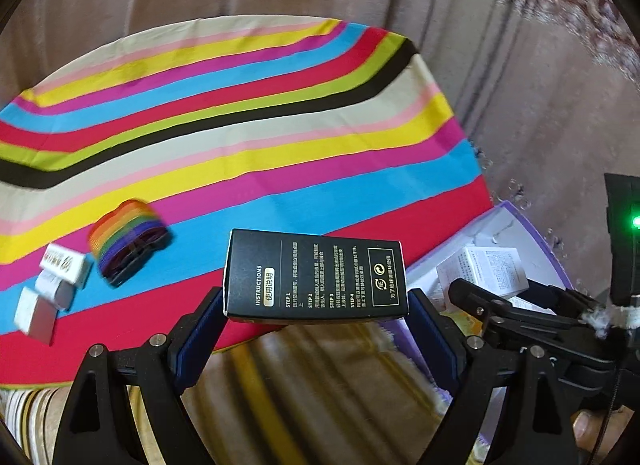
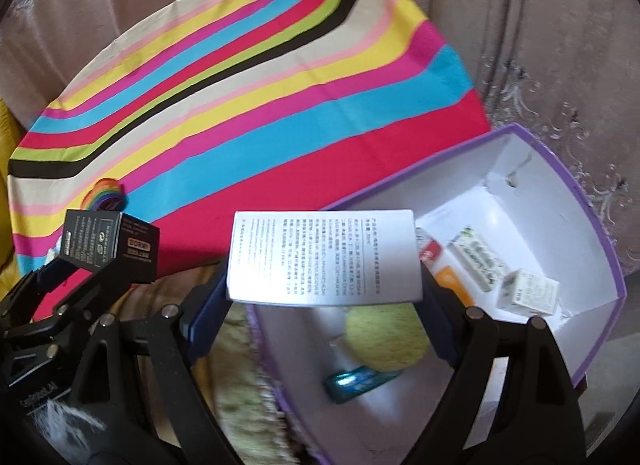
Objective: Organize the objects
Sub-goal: 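Carry the black box and white printed box into the purple-rimmed box and open both tools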
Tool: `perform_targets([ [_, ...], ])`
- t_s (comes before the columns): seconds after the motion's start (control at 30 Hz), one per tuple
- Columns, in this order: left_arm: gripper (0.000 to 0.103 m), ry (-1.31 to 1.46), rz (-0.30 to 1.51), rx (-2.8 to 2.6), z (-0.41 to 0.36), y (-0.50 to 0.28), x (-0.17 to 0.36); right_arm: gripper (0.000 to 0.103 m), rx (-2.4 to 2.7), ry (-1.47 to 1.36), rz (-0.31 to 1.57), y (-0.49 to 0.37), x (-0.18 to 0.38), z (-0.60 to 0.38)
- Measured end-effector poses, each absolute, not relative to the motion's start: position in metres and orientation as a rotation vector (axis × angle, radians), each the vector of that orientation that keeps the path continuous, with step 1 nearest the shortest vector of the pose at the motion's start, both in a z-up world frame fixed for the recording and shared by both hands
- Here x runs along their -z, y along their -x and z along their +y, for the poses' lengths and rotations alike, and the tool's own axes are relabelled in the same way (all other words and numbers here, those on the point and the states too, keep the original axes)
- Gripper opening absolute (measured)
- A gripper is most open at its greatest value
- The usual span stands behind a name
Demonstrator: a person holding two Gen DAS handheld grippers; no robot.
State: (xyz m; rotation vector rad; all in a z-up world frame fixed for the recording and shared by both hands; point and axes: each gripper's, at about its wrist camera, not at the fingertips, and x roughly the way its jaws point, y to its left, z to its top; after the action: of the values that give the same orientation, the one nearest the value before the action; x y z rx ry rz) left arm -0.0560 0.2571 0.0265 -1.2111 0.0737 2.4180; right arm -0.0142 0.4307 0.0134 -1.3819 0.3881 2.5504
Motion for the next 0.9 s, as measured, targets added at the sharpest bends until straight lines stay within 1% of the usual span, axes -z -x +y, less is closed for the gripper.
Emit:
perform_targets([
  [0.13,0.089,1.186,0.112,-2.36,0.282,0.053,-0.027,0.087,-2.502,1.365,0.38,0.008,-0.012,0.45],
  [0.33,0.089,1.184,0.102,-2.276,0.31,0.054,-0.025,0.087,-2.445,1.34,0.374,0.004,-0.011,0.477],
  [0.57,0.089,1.188,0.058,-2.165,0.338,0.057,-0.021,0.087,-2.378,1.297,0.339,-0.001,-0.014,0.503],
  [0.8,0.091,1.199,-0.025,-2.076,0.356,0.064,-0.015,0.088,-2.337,1.261,0.369,-0.007,-0.016,0.522],
  [0.9,0.092,1.207,-0.053,-2.066,0.355,0.065,-0.014,0.091,-2.333,1.257,0.366,-0.007,-0.016,0.524],
])
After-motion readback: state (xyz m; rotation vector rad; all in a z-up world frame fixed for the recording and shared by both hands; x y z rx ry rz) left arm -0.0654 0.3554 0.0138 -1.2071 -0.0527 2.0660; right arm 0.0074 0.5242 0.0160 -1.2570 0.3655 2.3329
